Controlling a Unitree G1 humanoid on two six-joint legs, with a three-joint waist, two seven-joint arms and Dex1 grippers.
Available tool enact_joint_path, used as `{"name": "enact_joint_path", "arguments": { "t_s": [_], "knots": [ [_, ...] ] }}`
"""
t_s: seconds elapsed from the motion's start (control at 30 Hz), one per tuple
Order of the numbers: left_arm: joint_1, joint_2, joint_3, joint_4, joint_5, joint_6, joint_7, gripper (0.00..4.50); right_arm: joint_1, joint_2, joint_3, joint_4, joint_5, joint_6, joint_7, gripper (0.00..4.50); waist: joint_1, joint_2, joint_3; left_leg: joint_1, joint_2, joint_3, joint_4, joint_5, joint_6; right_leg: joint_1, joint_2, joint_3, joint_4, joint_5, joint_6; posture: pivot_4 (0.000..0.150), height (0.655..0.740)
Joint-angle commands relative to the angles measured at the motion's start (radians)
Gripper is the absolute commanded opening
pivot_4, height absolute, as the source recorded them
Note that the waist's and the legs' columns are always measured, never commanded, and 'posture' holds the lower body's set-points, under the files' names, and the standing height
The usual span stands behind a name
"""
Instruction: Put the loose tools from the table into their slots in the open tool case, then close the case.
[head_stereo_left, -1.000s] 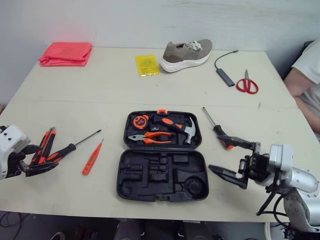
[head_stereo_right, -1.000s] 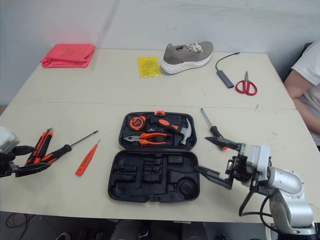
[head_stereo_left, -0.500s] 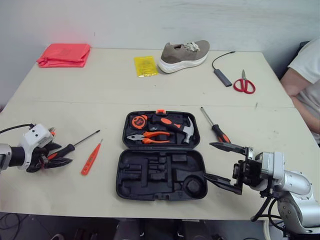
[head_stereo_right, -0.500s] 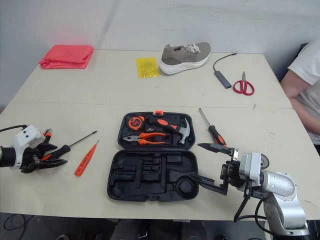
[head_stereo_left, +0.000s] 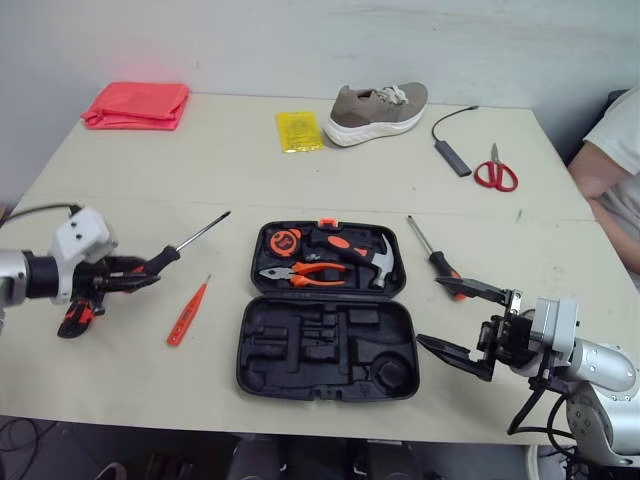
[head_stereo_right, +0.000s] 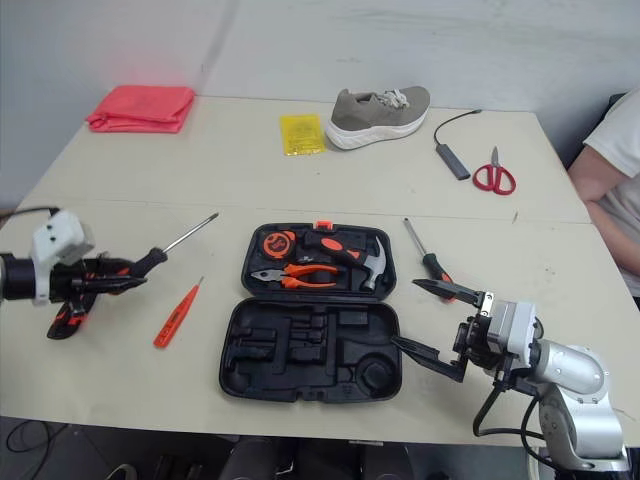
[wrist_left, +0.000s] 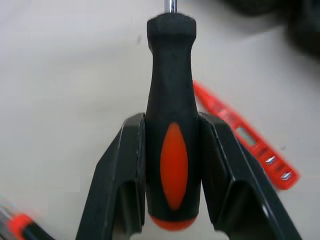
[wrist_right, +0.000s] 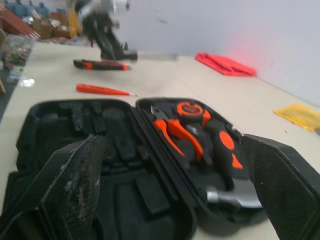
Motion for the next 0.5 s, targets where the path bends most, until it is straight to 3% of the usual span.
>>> {"name": "enact_joint_path", "arguments": {
  "t_s": [0.03, 0.13, 0.23, 0.4, 0.5],
  "knots": [
    [-0.044, 0.026, -0.065, -0.249, -0.079, 0.193, 0.008, 0.78, -0.012, -0.011, -0.026, 0.036, -0.005, -0.036, 0.010, 4.50, -0.001, 0.002, 0.001, 0.000, -0.001, 0.000, 0.000, 0.000, 0.000, 0.000, 0.000, 0.000, 0.000, 0.000, 0.000, 0.150, 0.7400],
    [-0.145, 0.028, -0.234, -0.418, -0.060, 0.340, 0.028, 0.78, -0.029, -0.014, -0.013, 0.061, -0.014, -0.040, 0.022, 4.50, -0.004, 0.003, 0.001, 0.000, -0.001, 0.000, 0.001, 0.001, 0.000, 0.000, 0.007, 0.001, 0.002, 0.000, 0.002, 0.150, 0.7400],
    [-0.297, -0.075, -0.436, -0.511, 0.021, 0.438, 0.101, 0.78, -0.039, -0.012, -0.013, 0.059, 0.003, -0.002, 0.005, 4.50, -0.002, 0.003, 0.001, 0.001, 0.000, 0.000, 0.002, 0.001, 0.000, 0.000, 0.011, 0.003, 0.002, 0.000, 0.002, 0.150, 0.7400],
    [-0.410, -0.184, -0.638, -0.512, 0.133, 0.503, 0.170, 0.78, -0.051, -0.016, -0.015, 0.052, 0.007, 0.017, 0.000, 4.50, -0.003, 0.003, 0.001, 0.000, 0.001, 0.000, 0.003, 0.008, -0.001, 0.000, 0.014, 0.005, 0.002, 0.000, 0.002, 0.150, 0.7400],
    [-0.434, -0.196, -0.734, -0.475, 0.210, 0.472, 0.163, 0.78, -0.055, -0.023, -0.018, 0.033, 0.010, 0.030, -0.008, 4.50, -0.007, 0.003, 0.001, 0.001, 0.001, -0.001, 0.003, 0.008, -0.001, 0.000, 0.014, 0.005, 0.003, -0.001, 0.002, 0.150, 0.7400]
  ]
}}
